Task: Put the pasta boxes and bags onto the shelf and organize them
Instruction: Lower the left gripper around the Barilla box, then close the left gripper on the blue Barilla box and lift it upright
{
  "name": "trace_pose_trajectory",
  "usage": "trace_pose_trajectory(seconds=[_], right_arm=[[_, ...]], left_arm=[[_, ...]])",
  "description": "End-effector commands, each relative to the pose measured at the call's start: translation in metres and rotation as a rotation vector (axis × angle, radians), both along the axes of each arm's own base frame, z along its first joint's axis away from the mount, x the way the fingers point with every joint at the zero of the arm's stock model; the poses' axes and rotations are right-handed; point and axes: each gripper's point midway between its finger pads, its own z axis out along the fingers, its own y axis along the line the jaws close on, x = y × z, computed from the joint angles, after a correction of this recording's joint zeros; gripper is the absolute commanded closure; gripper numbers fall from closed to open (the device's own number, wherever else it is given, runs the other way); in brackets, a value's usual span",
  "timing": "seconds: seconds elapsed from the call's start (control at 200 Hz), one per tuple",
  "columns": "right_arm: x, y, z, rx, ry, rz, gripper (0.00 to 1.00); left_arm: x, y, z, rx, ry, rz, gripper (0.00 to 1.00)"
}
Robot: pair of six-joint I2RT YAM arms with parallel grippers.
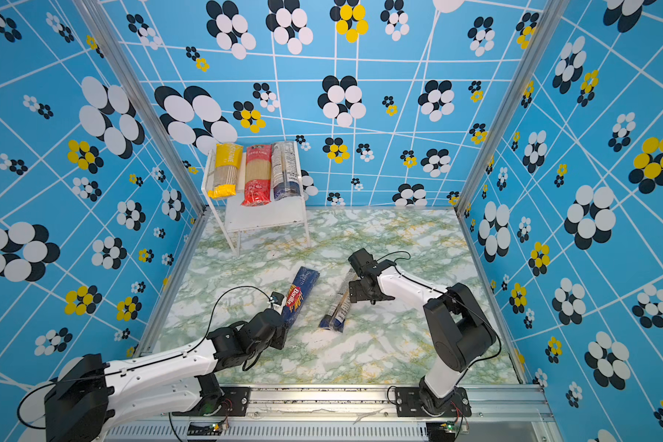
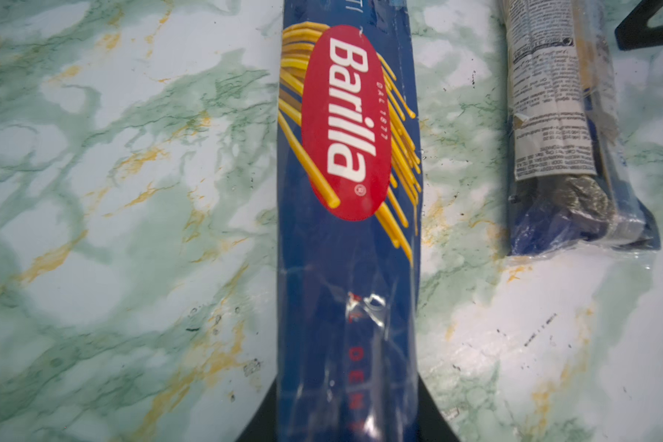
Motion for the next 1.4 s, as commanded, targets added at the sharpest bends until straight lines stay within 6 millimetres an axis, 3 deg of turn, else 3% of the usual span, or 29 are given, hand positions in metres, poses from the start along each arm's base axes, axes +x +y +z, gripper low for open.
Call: trace_pose_trajectory(seconds=[0.0,0.28,0.655,0.805,1.395], right_arm=[[0.006,0.004,-0.001,0.011,0.01,-0.007,0.01],[0.011,0.007,0.001,0.015,0.009,0.0,0.01],[0.011,0.009,-0.004,0.015,0.022,0.001,0.01],[0.011,0.009,-0.007,0.015,0.029,0.001,0.01],[0.011,0.01,-0.011,0.011,0.043,0.001,0.01]], left_arm=[[0.012,0.008,0.034,-0.064,-0.105,0.071,1.0],[0.007,0.02,0.058,-0.165,-0.119,0.113,1.0],[-0.006,0.022,0.104,-0.324,-0.146,0.054,1.0],[-0.011,0.014,0.119,-0.423,-0.136,0.004,1.0],[0.001,0.026,0.145,-0.795,-0.148,0.056,1.0]])
